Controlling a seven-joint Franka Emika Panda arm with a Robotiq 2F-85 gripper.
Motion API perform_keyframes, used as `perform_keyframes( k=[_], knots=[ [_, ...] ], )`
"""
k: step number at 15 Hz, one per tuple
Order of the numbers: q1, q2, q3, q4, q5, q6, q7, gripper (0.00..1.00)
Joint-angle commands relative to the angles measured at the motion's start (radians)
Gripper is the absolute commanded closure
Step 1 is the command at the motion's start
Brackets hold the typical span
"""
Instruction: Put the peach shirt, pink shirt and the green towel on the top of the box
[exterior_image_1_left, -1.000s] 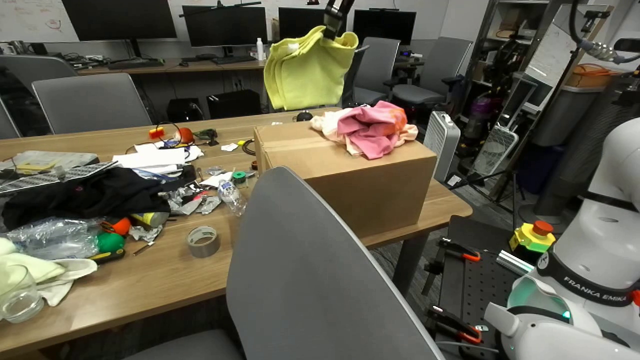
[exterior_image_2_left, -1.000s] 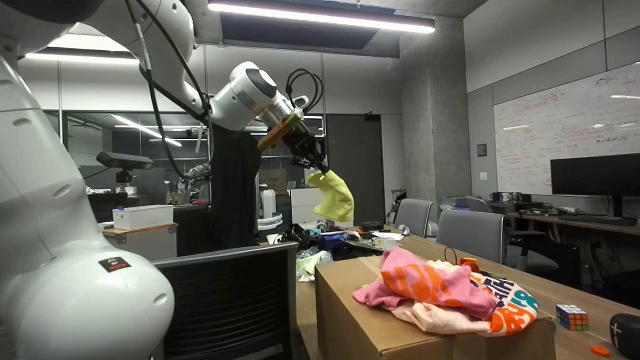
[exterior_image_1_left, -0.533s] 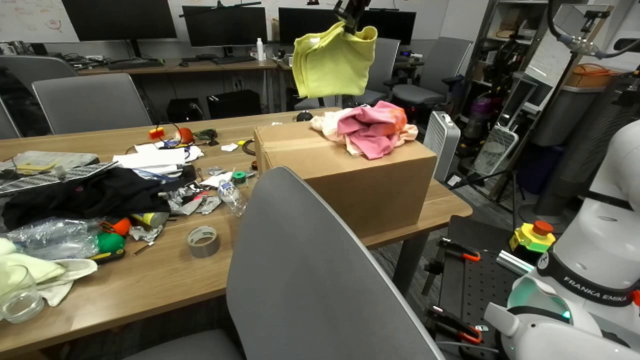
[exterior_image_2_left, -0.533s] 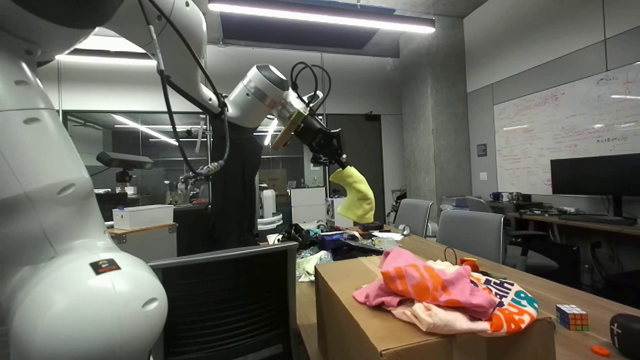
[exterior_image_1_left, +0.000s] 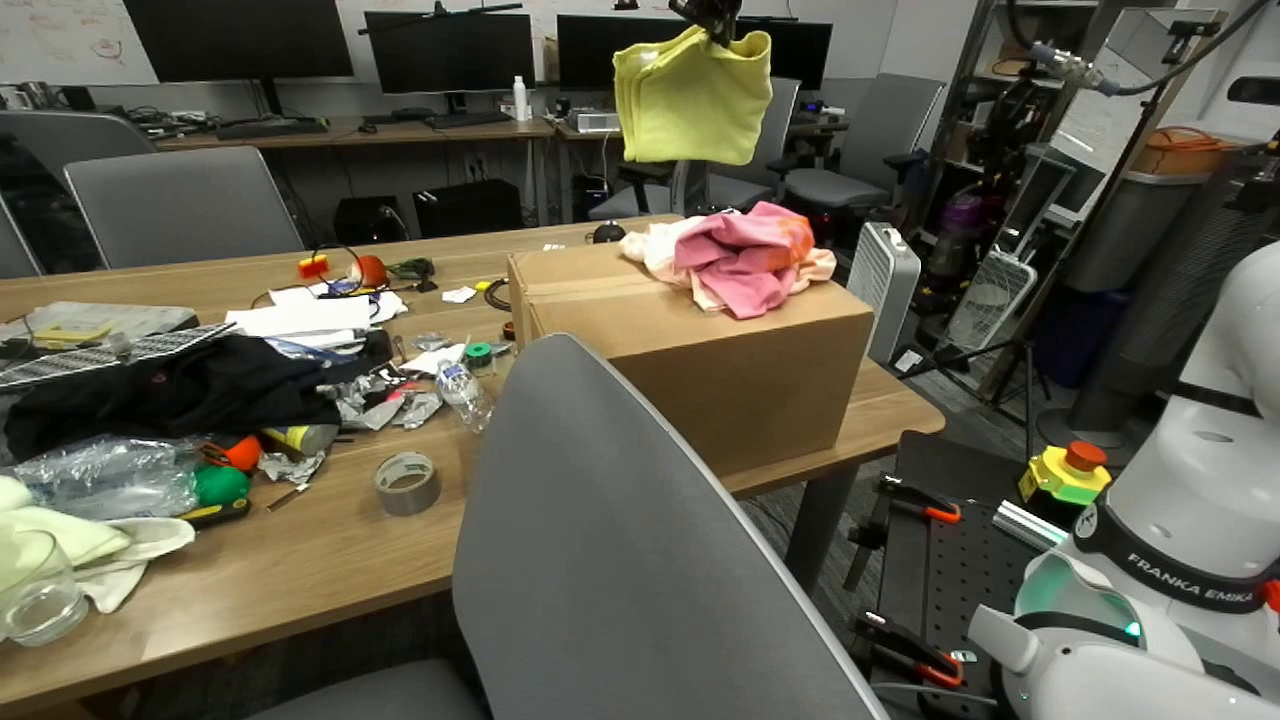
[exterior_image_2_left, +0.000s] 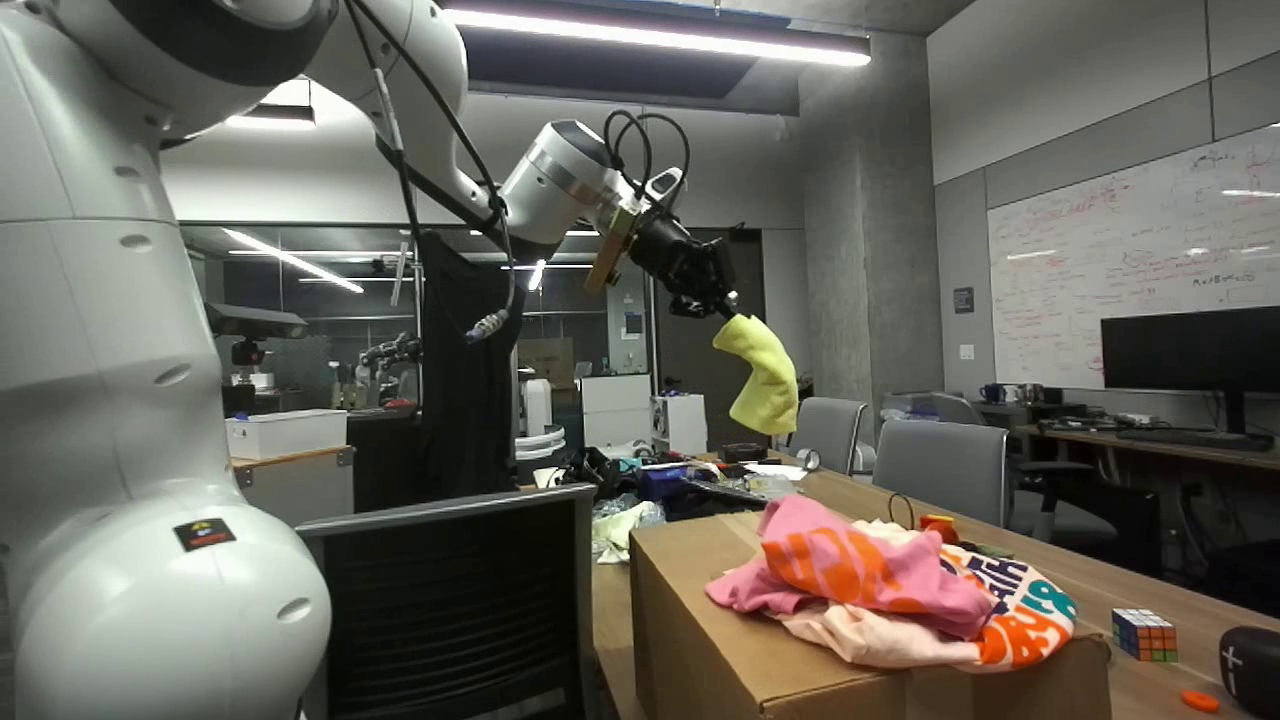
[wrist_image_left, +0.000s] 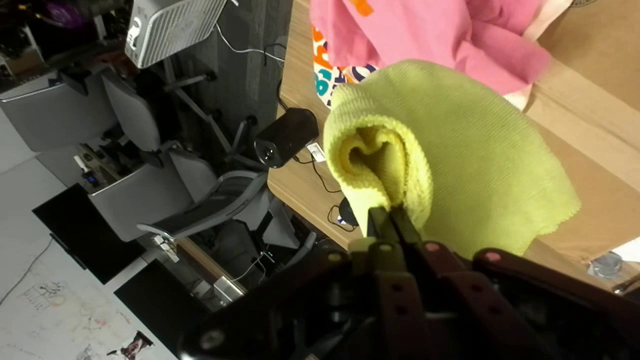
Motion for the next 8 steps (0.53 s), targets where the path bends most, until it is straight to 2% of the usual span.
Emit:
perform_keyframes(
  k=[1,3,5,8],
  knots=[
    [0.031,0.074,-0.02,0.115,-0.028,-0.086,-0.005,0.99],
    [0.037,0.093,-0.03,0.145,-0.021,-0.105,-0.007,0.99],
    [0.043,0.1,-0.043,0.159,-0.011,-0.114,-0.02,0.7],
    [0.047,0.096,-0.063,0.145,-0.017,-0.103,-0.03,0.48]
  ],
)
